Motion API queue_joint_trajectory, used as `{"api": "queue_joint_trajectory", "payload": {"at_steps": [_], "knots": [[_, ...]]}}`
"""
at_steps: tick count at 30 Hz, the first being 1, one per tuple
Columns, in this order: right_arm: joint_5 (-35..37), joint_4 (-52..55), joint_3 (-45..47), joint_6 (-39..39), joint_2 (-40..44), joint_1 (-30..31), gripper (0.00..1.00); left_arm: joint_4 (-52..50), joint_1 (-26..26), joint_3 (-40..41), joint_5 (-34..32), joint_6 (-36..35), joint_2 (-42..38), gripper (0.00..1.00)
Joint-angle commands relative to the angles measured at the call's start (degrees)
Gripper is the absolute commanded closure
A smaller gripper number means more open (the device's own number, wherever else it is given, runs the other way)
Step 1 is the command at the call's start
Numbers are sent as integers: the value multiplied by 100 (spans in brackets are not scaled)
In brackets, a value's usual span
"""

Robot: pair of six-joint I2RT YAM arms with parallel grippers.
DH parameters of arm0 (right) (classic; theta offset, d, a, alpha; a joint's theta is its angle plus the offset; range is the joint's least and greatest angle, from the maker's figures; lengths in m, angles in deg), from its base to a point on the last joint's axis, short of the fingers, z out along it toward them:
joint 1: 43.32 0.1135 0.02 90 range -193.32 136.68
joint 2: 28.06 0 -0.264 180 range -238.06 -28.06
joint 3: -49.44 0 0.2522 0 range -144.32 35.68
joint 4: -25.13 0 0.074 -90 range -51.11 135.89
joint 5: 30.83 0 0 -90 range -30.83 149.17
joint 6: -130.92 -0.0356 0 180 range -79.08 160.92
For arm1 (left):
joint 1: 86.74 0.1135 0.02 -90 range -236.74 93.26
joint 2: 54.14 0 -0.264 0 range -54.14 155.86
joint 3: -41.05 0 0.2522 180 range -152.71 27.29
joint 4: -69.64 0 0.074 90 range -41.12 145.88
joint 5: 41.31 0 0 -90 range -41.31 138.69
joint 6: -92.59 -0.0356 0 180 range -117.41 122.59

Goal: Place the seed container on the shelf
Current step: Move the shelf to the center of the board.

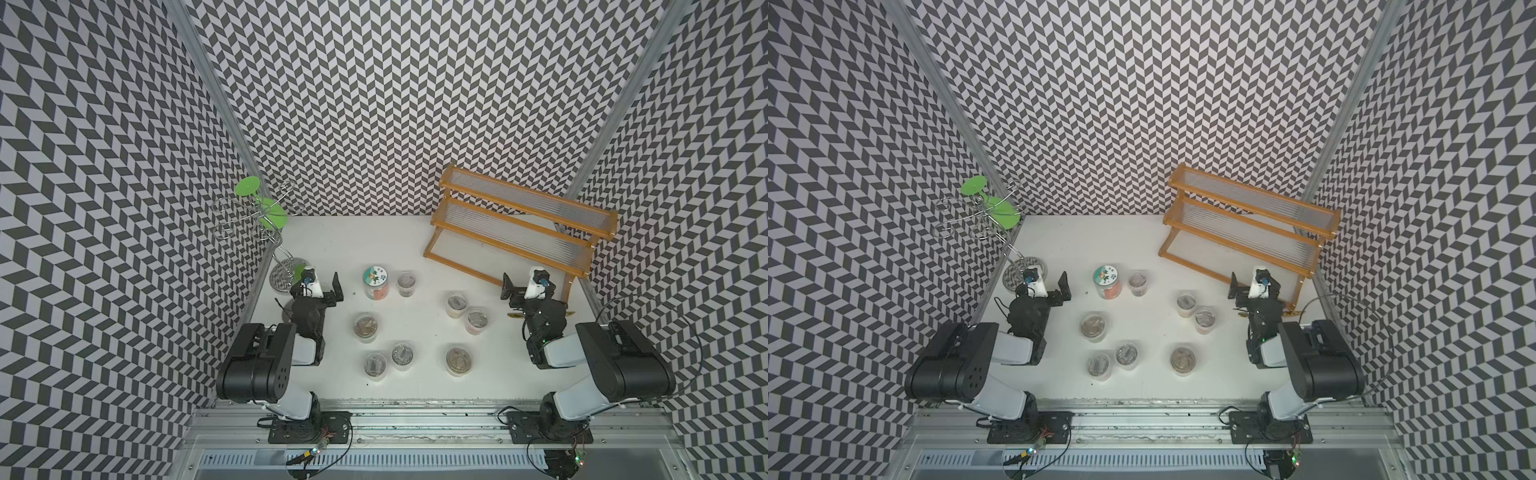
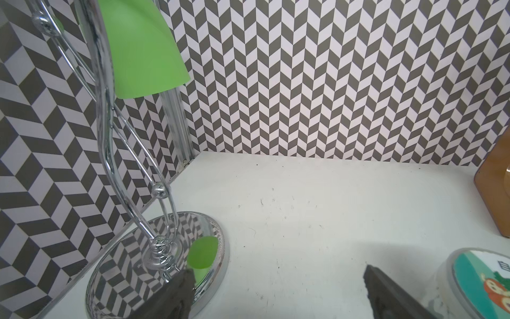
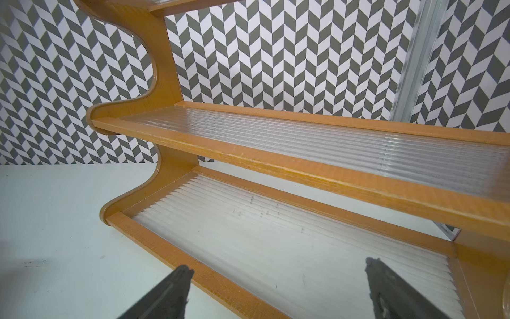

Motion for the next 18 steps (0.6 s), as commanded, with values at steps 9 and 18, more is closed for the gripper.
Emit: {"api": "queue_joint_trajectory", "payload": {"at_steps": [9, 18], "knots": [[95, -182, -177, -49, -53, -24, 0, -19, -2, -81, -54, 4, -34, 0], [-172, -932, 381, 97, 123, -15, 1, 586, -129, 369, -267, -61, -369, 1]]}}
